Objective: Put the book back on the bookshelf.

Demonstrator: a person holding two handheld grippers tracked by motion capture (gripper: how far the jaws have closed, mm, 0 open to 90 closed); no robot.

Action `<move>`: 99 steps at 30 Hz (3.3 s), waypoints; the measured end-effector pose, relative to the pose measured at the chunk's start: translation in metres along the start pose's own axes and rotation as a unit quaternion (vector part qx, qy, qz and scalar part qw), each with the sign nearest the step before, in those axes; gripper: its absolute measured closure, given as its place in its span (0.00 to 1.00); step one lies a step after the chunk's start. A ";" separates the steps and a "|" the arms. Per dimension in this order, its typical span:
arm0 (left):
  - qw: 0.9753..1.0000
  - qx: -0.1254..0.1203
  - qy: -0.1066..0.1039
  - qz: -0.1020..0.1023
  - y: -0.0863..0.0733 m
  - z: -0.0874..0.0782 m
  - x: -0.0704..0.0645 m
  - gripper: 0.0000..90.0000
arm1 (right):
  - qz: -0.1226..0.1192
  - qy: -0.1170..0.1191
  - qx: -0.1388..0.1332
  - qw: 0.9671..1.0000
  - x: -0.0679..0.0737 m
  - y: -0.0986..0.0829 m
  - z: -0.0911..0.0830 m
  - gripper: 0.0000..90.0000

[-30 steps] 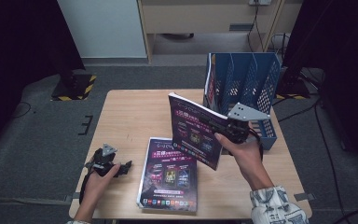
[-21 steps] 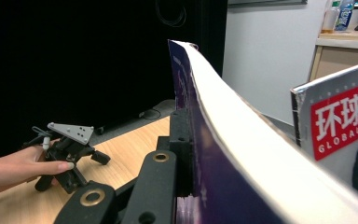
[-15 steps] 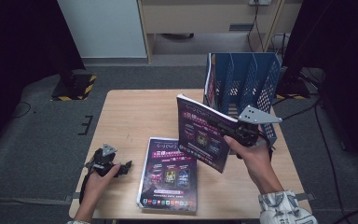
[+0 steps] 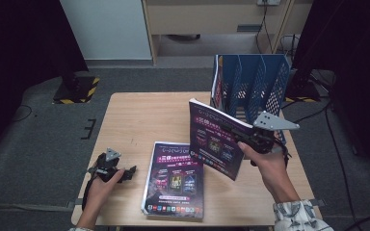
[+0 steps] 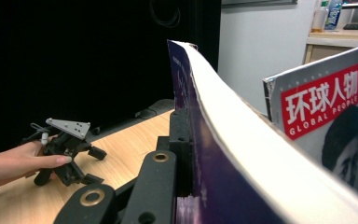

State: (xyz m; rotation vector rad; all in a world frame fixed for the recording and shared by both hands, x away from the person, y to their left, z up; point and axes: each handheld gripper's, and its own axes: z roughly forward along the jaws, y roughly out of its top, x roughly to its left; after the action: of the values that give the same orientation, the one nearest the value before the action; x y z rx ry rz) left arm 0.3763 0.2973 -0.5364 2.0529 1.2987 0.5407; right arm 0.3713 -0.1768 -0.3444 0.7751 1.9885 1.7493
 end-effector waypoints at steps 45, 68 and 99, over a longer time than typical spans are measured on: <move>1.000 0.000 0.002 -0.001 0.000 0.000 -0.001 0.03 | 0.021 -0.057 -0.004 0.998 -0.019 0.041 -0.065 0.92; 1.000 -0.001 0.002 -0.003 0.000 0.000 -0.001 0.03 | 0.027 -0.111 0.022 0.993 -0.036 0.081 -0.055 0.92; 1.000 -0.001 0.002 -0.003 0.000 0.001 -0.002 0.02 | 0.045 -0.214 0.035 0.975 -0.067 0.094 -0.044 0.91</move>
State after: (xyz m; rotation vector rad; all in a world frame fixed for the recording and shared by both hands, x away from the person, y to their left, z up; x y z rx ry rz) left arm 0.3761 0.2957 -0.5367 2.0468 1.3050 0.5443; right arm 0.4111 -0.2462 -0.2502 1.1703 1.7481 1.4127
